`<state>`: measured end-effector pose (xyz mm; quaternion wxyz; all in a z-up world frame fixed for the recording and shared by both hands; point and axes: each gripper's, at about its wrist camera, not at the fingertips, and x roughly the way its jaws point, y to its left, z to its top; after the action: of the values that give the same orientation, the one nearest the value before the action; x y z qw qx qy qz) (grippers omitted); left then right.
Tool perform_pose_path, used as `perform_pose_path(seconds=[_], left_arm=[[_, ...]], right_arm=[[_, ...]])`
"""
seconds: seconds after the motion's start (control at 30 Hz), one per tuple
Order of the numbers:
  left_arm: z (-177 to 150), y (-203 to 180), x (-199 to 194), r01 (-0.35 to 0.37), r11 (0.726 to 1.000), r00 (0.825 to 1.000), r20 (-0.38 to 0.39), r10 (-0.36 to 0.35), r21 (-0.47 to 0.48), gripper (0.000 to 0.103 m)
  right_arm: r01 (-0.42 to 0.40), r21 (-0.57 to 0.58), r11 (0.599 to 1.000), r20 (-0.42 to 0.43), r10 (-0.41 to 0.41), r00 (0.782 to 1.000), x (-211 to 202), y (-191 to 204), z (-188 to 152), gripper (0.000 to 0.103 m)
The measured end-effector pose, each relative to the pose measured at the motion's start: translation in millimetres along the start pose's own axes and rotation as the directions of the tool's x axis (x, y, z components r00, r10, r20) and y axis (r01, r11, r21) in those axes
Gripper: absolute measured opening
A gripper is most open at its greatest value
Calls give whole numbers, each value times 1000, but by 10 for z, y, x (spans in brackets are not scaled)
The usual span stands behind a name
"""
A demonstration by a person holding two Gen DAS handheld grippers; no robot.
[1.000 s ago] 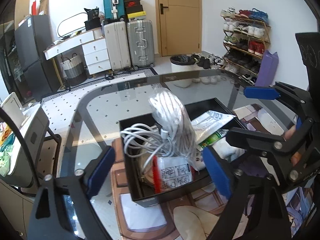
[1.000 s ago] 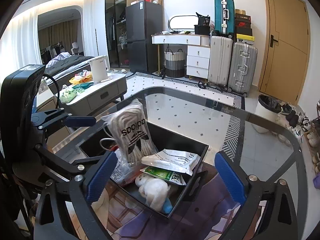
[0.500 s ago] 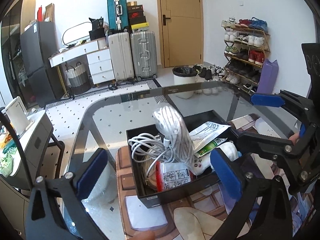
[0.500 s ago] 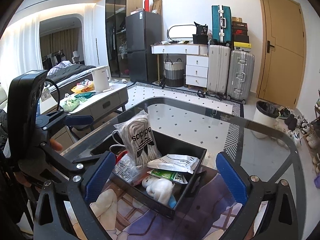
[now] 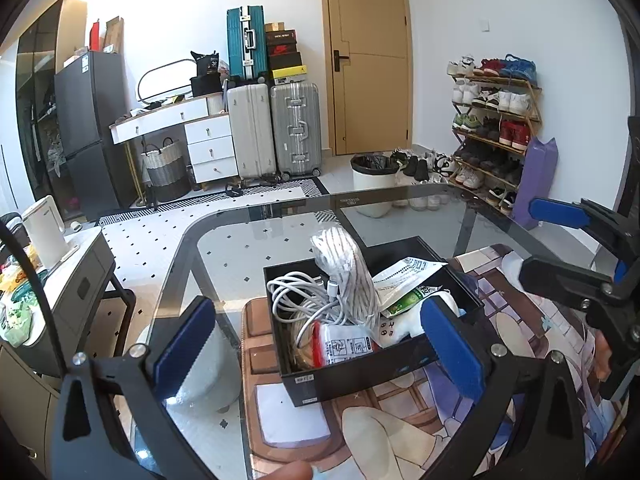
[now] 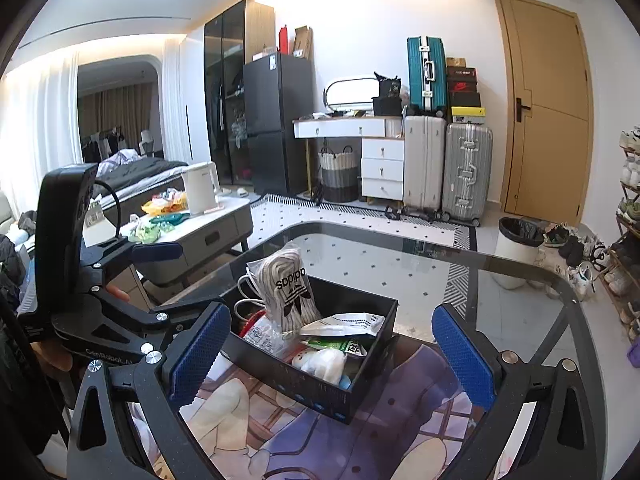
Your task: Organize soft objects
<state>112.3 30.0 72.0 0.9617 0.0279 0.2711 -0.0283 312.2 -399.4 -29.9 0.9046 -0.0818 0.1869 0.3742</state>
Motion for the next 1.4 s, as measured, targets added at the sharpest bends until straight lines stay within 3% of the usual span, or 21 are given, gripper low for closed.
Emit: perform_pose_path(seconds=[0.6,0.93,1.4], left_arm=[[-319,40,-127,-28,998,998,59,32,-53,103],[-554,-5,-52,-26,997,995,93,33,-75,103],[-606,8,10,-59,995,992,110,67,-82,103]], right_arm=[[31,-16,999,61,-30,998,-307,122,-190,102],[43,15,999,94,-45,995,-254,107,-424,102],[45,25,999,107,-47,993,-183,48,-635,102]])
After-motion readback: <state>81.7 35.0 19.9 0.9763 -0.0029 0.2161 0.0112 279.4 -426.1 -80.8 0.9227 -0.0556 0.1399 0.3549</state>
